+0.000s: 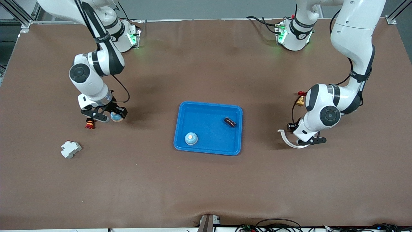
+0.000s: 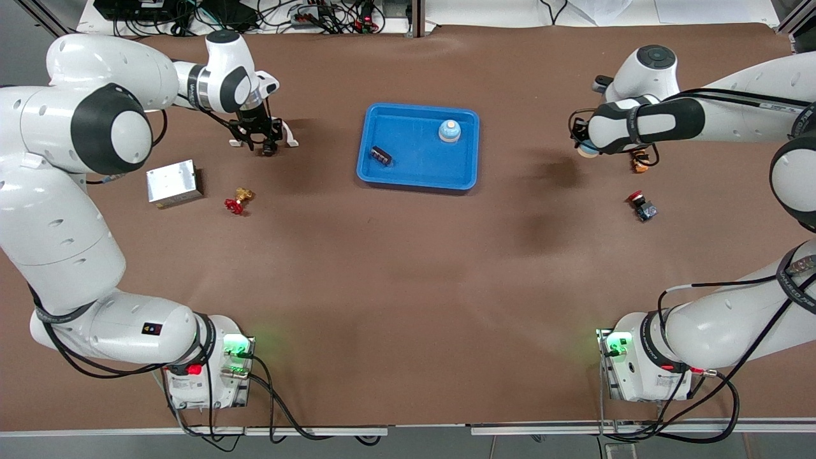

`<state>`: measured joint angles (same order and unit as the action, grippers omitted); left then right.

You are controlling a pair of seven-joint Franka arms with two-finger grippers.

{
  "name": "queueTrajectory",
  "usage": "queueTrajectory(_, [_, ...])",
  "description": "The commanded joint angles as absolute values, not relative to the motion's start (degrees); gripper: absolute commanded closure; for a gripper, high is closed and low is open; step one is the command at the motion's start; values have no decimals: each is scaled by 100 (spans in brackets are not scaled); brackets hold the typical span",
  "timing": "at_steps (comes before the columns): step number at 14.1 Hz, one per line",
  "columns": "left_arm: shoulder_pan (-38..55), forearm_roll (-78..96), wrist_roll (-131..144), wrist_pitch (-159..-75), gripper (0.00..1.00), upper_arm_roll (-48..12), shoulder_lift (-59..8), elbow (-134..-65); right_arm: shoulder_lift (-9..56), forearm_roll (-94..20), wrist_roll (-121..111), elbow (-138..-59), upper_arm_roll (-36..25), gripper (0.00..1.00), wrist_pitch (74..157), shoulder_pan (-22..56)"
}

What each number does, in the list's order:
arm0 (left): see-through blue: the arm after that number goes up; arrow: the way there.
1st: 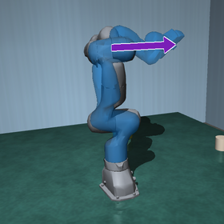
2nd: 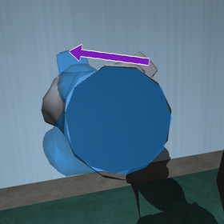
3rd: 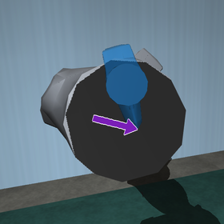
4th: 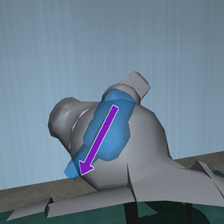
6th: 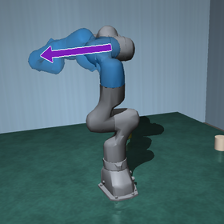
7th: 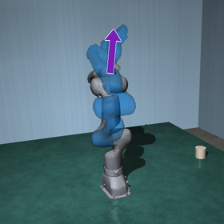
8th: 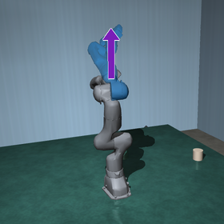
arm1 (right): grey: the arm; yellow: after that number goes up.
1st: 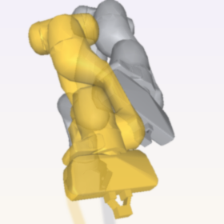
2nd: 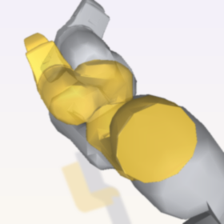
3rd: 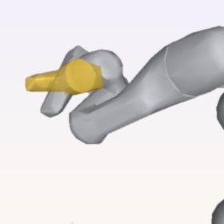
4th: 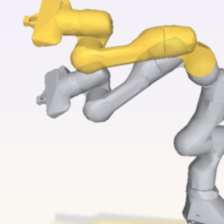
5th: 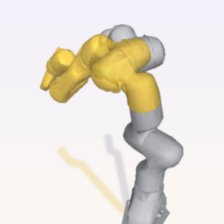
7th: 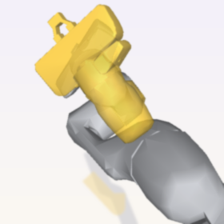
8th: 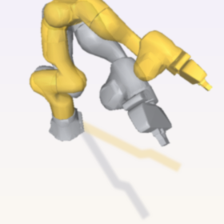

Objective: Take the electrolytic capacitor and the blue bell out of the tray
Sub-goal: 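Set the capacitor inside the arch while the right gripper carries the bell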

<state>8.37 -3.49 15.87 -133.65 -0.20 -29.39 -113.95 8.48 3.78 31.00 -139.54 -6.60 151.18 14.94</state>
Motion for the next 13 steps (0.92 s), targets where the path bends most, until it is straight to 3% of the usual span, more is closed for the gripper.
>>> queueTrajectory(1, [835,-492,1819,-13035,0,-44,-2664,-11373,939,404,2927,-14089,-545,100,15231,1240])
queueTrajectory(7, [975,-440,2855,-12219,0,-395,-2277,-11058,1792,211,2918,-14019,-510,100,15943,1046])
queueTrajectory(12, [949,-169,3602,-10593,0,-869,-1838,-10346,2047,150,2918,-13931,-501,100,16145,1063])
queueTrajectory(13, [958,164,3899,-10530,0,-905,-1828,-10145,2065,115,2918,-13931,-501,82,16206,1090])
